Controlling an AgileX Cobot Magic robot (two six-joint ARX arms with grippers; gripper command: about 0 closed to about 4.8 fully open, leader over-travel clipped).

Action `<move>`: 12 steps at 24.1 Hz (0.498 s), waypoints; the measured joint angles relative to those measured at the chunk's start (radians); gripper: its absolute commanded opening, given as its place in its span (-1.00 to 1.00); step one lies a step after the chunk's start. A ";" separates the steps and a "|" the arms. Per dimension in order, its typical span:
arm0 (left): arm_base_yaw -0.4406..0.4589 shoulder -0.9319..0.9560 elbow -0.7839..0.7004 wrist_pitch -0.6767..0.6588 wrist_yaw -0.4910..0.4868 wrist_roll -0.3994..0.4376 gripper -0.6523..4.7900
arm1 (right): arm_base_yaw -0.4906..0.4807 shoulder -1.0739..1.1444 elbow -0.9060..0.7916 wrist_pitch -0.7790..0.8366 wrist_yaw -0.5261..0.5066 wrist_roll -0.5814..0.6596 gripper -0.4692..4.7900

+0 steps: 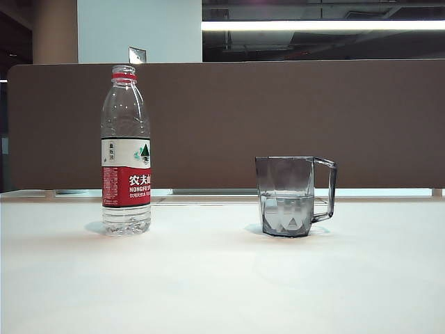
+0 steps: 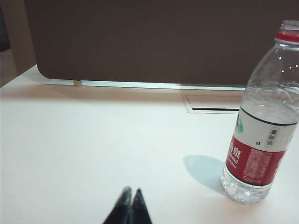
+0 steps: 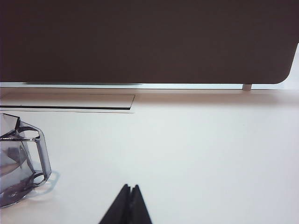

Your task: Pick up the mineral water bottle with the left hand on the table and pour water into the mug until it's half full.

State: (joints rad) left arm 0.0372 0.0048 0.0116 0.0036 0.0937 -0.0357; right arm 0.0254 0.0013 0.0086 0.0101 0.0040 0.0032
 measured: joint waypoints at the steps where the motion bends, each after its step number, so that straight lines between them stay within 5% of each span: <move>1: 0.000 0.000 0.000 0.000 0.000 0.000 -0.78 | 0.000 0.000 0.000 0.000 0.001 0.000 -0.82; 12: 0.000 0.000 0.000 0.000 0.000 0.000 -0.78 | 0.000 0.000 0.000 -0.002 0.054 0.000 -0.82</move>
State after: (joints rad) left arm 0.0372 0.0048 0.0116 0.0036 0.0937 -0.0357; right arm 0.0254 0.0013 0.0086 0.0086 0.0578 0.0032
